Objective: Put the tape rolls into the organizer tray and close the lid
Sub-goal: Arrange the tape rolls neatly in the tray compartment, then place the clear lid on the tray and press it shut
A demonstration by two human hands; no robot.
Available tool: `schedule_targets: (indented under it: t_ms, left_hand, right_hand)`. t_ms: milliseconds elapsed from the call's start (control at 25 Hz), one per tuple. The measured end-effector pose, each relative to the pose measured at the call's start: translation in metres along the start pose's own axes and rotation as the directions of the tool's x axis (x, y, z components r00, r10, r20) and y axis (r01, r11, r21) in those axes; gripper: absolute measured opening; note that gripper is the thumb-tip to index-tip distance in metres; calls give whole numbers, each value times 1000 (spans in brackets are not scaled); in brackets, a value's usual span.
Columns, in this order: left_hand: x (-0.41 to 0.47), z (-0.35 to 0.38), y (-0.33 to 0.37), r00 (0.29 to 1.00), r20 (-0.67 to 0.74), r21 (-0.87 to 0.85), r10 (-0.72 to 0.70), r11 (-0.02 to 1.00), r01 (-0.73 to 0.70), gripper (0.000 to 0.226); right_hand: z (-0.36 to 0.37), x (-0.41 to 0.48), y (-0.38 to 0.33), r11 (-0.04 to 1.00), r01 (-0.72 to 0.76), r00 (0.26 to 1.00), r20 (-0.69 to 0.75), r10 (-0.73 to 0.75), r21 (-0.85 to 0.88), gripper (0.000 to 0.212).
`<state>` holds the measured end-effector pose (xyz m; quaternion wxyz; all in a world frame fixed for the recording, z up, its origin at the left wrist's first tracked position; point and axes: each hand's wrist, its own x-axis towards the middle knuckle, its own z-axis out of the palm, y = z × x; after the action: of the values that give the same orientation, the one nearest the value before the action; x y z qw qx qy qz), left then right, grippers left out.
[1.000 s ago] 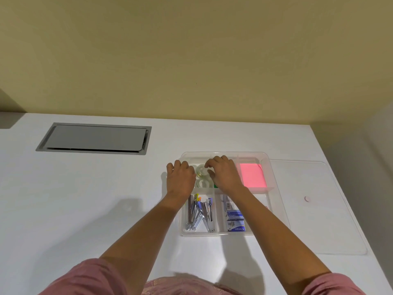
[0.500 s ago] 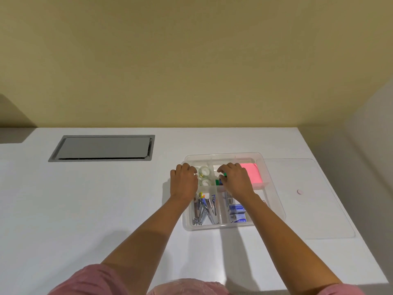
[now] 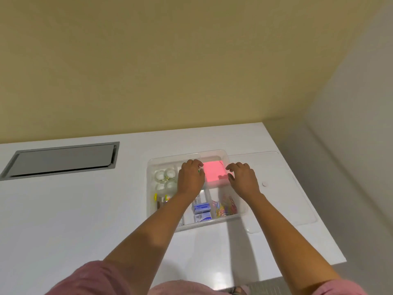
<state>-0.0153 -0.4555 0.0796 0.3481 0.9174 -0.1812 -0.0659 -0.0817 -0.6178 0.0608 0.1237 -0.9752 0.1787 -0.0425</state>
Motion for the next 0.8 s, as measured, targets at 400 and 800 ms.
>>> schedule_targets:
  t_ms: [400,800]
  left_hand:
    - [14,168,122,935,235,-87,-265,952,292,46]
    - [11,218,124,770,142,19,-622,780,626,82]
  right_hand:
    - [-25,13,212,954,-294,938,209,275,65,44]
    - [-5,24,265,935,-348,894,327,307,74,25]
